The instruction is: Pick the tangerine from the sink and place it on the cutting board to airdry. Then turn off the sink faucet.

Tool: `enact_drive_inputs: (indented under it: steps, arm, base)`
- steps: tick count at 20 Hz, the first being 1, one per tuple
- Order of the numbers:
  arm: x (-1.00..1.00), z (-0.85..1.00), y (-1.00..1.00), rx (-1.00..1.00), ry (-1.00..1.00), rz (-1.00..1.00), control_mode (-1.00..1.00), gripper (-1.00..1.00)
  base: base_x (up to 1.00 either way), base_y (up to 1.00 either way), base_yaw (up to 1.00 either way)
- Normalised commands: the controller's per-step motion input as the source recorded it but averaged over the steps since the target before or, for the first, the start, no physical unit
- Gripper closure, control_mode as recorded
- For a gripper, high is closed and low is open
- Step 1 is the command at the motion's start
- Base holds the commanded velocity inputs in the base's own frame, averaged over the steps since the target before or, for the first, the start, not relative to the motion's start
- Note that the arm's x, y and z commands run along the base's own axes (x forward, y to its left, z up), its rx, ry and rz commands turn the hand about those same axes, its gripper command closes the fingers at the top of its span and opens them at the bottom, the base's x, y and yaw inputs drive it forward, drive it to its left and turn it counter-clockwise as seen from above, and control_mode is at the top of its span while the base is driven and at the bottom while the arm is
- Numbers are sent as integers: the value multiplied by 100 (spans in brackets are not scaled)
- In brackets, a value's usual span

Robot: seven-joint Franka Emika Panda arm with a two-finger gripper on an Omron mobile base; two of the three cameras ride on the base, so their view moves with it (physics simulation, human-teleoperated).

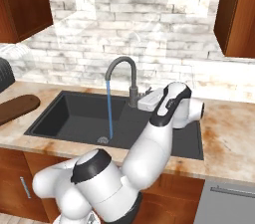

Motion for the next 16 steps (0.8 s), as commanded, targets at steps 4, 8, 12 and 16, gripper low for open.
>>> enact_drive_inputs:
  steps: [4,8,12,16]
  arm:
    - [38,-33,1,0,3,0,-100,-100]
    - [39,-29,0,0,3,0,-100,-100]
    - [47,-19,6,0,2,0,-100,-100]
    - [47,-9,5,0,0,-1,-100,-100]
  base:
    - [0,0,0]
    - [0,0,0]
    - [0,0,0]
    - [0,0,0]
